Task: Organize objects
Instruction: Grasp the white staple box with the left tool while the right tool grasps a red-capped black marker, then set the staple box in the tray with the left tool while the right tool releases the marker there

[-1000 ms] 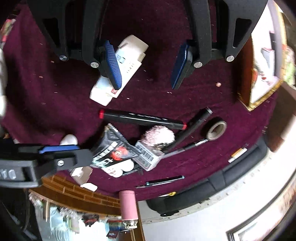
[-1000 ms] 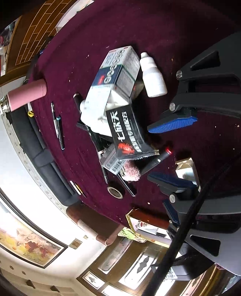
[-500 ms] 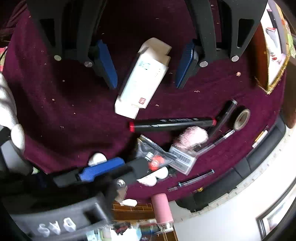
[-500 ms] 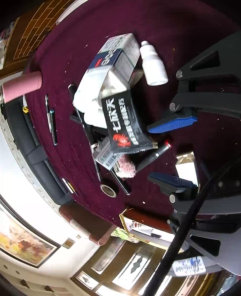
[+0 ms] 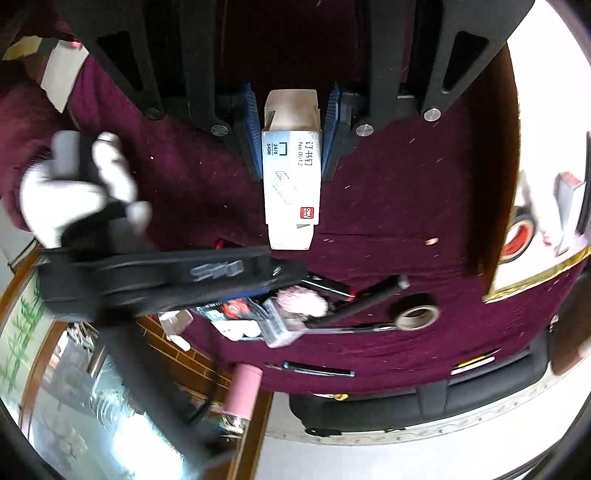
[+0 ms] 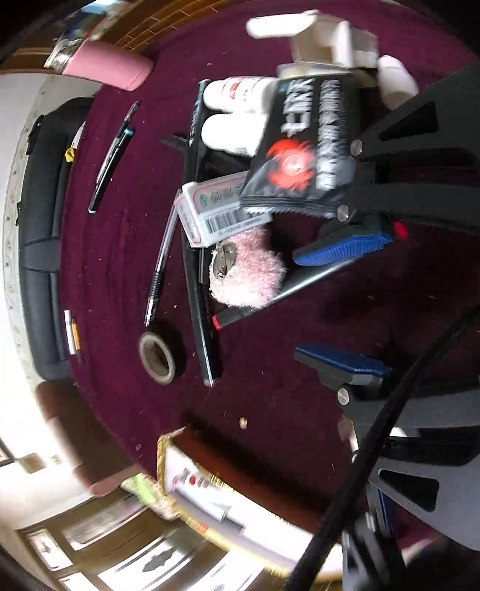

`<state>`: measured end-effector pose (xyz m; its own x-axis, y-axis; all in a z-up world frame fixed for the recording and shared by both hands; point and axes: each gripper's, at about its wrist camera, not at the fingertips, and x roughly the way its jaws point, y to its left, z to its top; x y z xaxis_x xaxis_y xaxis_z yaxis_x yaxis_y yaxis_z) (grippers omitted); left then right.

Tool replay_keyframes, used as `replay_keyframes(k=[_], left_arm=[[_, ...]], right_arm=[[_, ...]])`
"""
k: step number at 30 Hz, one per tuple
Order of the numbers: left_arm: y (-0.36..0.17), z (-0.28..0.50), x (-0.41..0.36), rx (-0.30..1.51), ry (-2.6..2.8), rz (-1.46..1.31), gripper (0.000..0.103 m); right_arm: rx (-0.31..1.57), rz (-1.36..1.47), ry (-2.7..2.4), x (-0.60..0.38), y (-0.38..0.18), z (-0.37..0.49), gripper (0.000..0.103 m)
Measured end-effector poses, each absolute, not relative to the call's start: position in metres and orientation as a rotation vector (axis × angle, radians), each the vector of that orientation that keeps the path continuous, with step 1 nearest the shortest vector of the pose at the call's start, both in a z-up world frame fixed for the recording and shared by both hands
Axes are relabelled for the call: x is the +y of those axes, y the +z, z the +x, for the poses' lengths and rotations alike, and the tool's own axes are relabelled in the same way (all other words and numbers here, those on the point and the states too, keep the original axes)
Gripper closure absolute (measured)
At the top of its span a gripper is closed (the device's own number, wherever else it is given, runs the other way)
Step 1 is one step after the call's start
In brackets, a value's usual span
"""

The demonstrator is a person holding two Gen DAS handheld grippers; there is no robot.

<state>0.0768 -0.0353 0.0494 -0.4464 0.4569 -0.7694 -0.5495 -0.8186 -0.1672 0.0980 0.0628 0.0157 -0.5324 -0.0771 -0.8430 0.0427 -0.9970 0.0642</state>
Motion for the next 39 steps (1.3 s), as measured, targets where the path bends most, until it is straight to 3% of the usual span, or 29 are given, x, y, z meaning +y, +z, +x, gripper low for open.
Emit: replay_keyframes(k=[4, 8, 14, 18, 27, 39], left_arm=[[0.056, 0.074, -0.054, 0.096, 2.286, -1.140, 0.077], [0.059, 0.072, -0.067, 0.062, 2.318, -1.125, 0.077], [0.071, 0.078, -0.096, -0.008, 2.385, -1.085, 0.077], [0.082, 0.078, -0.122, -0.045, 2.452, -1.058, 0.077], [0.091, 0.048, -0.198, -0.078, 2.645, -1.114, 0.077], [0.053, -0.024, -0.264, -0.035, 2.729, -1.340, 0.077]], right_arm=[[-0.003, 1.521, -2.697, 0.064, 0.007, 0.091, 0.062], [-0.124, 1.536, -2.684, 0.076, 0.012, 0.094, 0.088], [-0.457, 1.465, -2.589, 0.097, 0.021, 0.113, 0.090], [-0.553, 1.363, -2.518, 0.088, 0.038, 0.126, 0.090], [-0.670, 1.251, -2.320, 0.025, 0.068, 0.103, 0.090], [-0.642, 1.402, -2.098, -0.100, 0.028, 0.039, 0.089]])
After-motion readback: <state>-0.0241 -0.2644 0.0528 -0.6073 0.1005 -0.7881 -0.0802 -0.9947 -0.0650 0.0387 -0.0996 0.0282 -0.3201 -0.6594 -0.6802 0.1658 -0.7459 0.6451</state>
